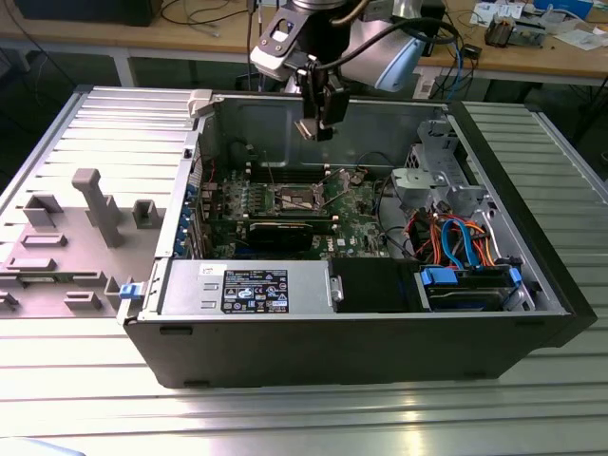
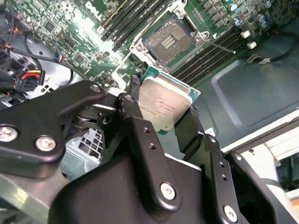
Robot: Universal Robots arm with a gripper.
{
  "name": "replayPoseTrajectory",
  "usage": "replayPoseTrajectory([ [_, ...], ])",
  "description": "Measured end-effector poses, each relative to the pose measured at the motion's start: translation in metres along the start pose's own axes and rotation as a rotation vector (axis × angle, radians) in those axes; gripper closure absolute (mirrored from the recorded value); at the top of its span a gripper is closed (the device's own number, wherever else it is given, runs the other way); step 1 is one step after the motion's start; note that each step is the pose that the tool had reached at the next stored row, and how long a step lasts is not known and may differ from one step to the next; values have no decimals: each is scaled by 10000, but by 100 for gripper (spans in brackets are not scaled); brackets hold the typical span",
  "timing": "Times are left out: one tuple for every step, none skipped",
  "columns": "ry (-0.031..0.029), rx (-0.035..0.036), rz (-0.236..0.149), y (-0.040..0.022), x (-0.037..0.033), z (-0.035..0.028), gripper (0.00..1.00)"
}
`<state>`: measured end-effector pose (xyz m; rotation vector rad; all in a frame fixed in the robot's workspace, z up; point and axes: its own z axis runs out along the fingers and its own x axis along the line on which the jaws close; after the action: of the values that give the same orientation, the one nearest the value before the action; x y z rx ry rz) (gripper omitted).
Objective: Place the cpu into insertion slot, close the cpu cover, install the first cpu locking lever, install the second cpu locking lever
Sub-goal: 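Place the cpu into insertion slot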
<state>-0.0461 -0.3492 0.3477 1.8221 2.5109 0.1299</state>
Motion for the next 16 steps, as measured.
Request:
replayPoseTrajectory([
  [-12, -2, 130, 0, 0, 1, 45],
  [-17, -3, 189, 0, 0, 2, 45],
  [-21, -5, 240, 0, 0, 2, 45],
  [-22, -5, 247, 0, 0, 3, 45],
  [-22, -5, 247, 0, 0, 3, 45],
  [-22, -5, 247, 0, 0, 3, 45],
  [-22, -5, 248, 0, 0, 3, 45],
  [-22, -5, 248, 0, 0, 3, 45],
  [-22, -5, 248, 0, 0, 3, 45],
  [-22, -5, 248, 0, 0, 3, 45],
  [-22, -5, 248, 0, 0, 3, 45],
  [-22, -5, 248, 0, 0, 3, 45],
  [-22, -5, 248, 0, 0, 2, 45],
  [-22, -5, 248, 0, 0, 3, 45],
  [-23, -5, 259, 0, 0, 3, 45],
  [-25, -5, 276, 0, 0, 3, 45],
])
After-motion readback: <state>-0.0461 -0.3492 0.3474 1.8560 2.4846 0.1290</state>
